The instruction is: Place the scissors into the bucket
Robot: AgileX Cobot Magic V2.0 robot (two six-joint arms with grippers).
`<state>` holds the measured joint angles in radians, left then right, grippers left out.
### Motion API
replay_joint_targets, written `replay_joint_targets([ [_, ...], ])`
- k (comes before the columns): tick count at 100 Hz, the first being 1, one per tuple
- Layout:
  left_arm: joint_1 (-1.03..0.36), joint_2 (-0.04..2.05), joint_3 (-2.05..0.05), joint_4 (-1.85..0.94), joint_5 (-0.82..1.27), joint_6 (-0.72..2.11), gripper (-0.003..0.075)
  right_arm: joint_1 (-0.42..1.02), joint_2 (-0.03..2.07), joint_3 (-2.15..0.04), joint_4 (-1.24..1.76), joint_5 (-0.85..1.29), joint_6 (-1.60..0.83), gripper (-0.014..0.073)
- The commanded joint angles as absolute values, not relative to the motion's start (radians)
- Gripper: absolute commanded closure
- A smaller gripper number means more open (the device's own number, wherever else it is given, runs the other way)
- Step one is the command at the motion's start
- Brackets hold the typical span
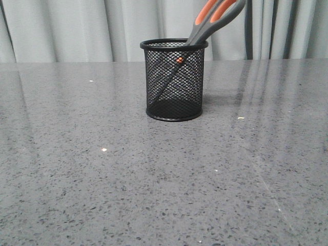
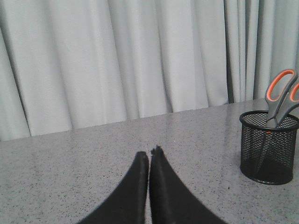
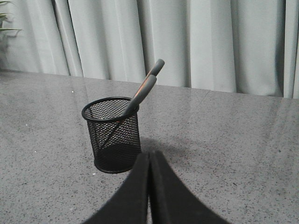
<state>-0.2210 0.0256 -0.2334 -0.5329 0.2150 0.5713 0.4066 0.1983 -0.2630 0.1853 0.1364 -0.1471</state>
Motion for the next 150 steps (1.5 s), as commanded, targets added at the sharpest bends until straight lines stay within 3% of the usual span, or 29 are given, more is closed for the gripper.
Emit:
replay_joint_targets([
  [1,-0.218,0.036,-0.261,-0.551,0.145,0.563,0.074,0.402,0.205,-0.292,0.187,0.049,-0.151,0.0649],
  [16,-0.218,0.036,-0.259,-0.473,0.145,0.554,0.074,0.402,0.205,-0.292,0.187,0.049,-0.151,0.0649],
  [33,-0.164,0.036,-0.199,-0.081,0.08,0.067,0.074,0.402,0.205,-0.292,0.187,0.049,-0.151,0.0649],
  [45,-0.1,0.016,-0.103,-0.025,0.06,-0.048,0.0739,0.402,0.205,-0.292,0.187,0.049,-0.151,0.0649],
  [66,-0.041,-0.03,0.045,-0.021,0.0,-0.066,0.074,0.402,0.205,-0.292,0.187,0.051,-0.151,0.0649],
  [83,-0.041,-0.03,0.043,-0.023,0.077,-0.066,0.074,0.402,0.205,-0.292,0.187,0.053,-0.151,0.0649],
  [150,-0.041,-0.03,0.041,-0.025,0.066,-0.066,0.074,0.402,0.205,-0.292,0.187,0.053,-0.151,0.0649],
])
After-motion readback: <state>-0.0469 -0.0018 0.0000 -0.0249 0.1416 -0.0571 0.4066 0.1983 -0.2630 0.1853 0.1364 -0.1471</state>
